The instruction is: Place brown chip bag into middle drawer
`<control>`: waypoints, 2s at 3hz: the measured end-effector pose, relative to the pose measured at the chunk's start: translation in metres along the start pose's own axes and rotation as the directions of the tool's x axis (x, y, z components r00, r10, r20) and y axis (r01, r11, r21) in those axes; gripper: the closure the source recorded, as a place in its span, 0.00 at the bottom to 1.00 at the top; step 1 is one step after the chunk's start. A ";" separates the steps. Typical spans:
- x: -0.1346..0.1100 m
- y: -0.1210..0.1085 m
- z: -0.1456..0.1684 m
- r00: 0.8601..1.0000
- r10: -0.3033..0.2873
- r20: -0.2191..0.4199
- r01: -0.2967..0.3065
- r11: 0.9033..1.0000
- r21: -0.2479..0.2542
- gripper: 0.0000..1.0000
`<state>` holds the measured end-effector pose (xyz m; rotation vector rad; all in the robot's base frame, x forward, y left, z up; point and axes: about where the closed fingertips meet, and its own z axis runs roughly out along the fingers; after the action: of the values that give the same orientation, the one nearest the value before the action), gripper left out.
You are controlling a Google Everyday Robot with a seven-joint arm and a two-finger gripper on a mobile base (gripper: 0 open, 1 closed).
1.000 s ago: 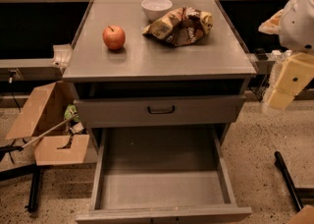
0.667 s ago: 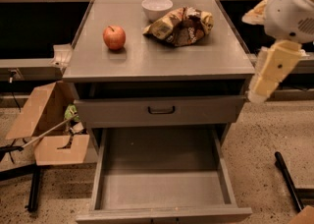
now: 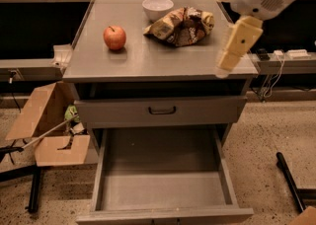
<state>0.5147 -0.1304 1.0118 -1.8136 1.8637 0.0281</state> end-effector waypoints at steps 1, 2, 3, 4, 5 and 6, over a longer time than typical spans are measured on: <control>-0.025 -0.015 0.045 0.999 0.001 0.050 -0.001 1.000 0.004 0.00; -0.032 -0.037 0.105 0.996 0.055 0.073 -0.056 0.998 0.016 0.00; -0.032 -0.037 0.105 0.996 0.055 0.073 -0.056 0.998 0.016 0.00; -0.029 -0.044 0.114 0.997 0.048 0.062 -0.050 0.998 0.028 0.00; -0.012 -0.064 0.138 0.997 0.052 0.060 -0.056 0.995 0.077 0.00; 0.007 -0.101 0.149 0.995 0.065 0.075 -0.078 0.980 0.183 0.00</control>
Offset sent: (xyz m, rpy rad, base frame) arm 0.1297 0.0944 -0.1288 0.1348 0.0295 -0.1074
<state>0.6623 -0.0907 0.9160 -1.6002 1.8188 -0.0549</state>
